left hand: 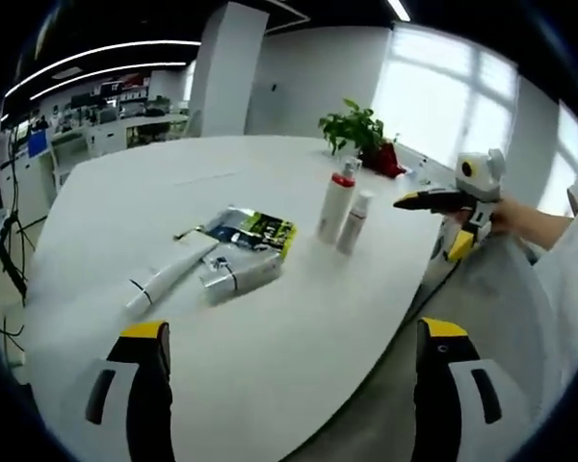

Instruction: Arrange the skincare products in the storage area until every visible bottle or jar stands upright without overlapping.

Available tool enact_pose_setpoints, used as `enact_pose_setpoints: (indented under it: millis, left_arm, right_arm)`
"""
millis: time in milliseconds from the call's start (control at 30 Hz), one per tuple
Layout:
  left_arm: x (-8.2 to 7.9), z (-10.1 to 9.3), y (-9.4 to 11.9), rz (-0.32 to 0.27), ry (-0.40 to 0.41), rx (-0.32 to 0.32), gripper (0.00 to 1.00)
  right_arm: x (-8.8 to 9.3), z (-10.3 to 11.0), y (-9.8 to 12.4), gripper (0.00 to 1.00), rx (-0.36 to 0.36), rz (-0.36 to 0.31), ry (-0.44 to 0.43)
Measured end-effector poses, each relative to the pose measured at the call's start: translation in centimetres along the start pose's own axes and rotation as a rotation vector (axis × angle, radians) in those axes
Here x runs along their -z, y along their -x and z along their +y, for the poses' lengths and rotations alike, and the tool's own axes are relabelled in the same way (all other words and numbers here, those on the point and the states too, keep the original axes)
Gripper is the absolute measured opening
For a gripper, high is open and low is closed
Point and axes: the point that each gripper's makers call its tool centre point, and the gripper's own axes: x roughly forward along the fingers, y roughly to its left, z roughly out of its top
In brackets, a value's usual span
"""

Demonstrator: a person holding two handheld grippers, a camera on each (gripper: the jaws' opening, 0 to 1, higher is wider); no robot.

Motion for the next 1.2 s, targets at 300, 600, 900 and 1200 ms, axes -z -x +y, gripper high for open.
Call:
enact_pose_setpoints:
  millis: [300, 600, 900, 1200]
  left_arm:
    - [-0.5, 2.0, -0.3, 0.033, -0.022, -0.004, 0.98]
    - [-1.0, 3.7, -1.4, 0.066, -0.044, -0.020, 0.97]
    - [-1.9, 6.2, -2.6, 0.122, -0.092, -0.039, 0.91]
    - [-3.0, 8.6, -3.8, 0.195, -0.154, -0.043, 0.86]
  right_arm:
    - [0.7, -0.8, 0.1, 0.99, 0.035, 0.030, -0.011]
    - [1.1, -0.3, 0.2, 0.99, 0.031, 0.061, 0.003]
    - [1.6, 0.2, -0.1, 0.99, -0.005, 0.075, -0.008]
    - [1.8, 0.1, -0.2, 0.99, -0.012, 0.078, -0.012]
